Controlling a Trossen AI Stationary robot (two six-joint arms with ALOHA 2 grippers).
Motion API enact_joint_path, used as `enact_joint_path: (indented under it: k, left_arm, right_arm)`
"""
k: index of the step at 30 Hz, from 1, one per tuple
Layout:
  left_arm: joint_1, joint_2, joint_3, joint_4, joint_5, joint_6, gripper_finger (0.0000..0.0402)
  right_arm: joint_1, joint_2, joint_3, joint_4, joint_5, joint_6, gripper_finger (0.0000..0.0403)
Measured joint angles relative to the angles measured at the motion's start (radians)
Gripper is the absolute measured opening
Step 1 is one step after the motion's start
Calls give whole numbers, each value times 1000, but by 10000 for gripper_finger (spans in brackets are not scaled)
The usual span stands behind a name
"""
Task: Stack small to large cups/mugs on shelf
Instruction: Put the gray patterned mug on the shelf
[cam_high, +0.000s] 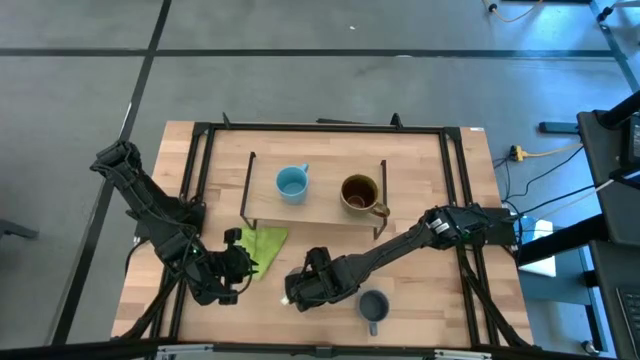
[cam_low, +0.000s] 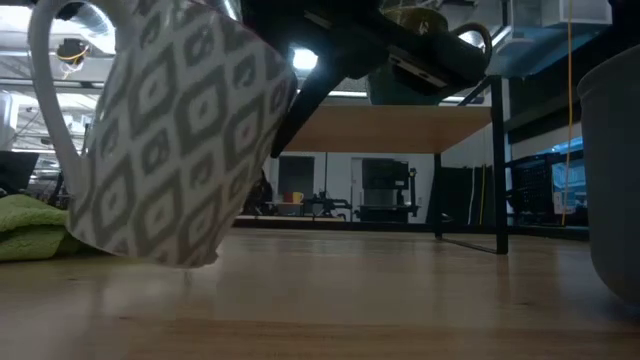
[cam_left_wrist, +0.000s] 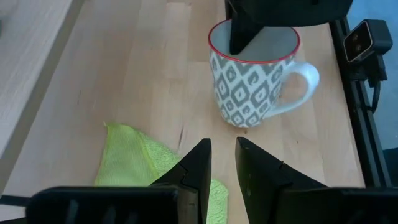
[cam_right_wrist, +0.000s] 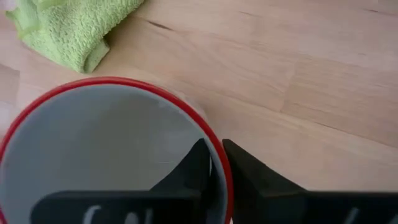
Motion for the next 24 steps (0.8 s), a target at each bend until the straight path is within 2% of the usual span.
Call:
enact_joint_path:
  k: [4,9,19,24]
  left_arm:
    - [5,0,0,0,3,6,69]
    - [6,0,0,0,1,7,69]
    - [39,0,0,0,0,7,69]
    - [63,0,0,2,0,7,69]
  right_arm:
    - [0,-2,0,-5,1,-2,47]
    - [1,-3,55,-88,27,-27,36]
    - [-13,-6,239,-365,102,-106,43]
    - [-19,-38,238,-392,132,-131,33]
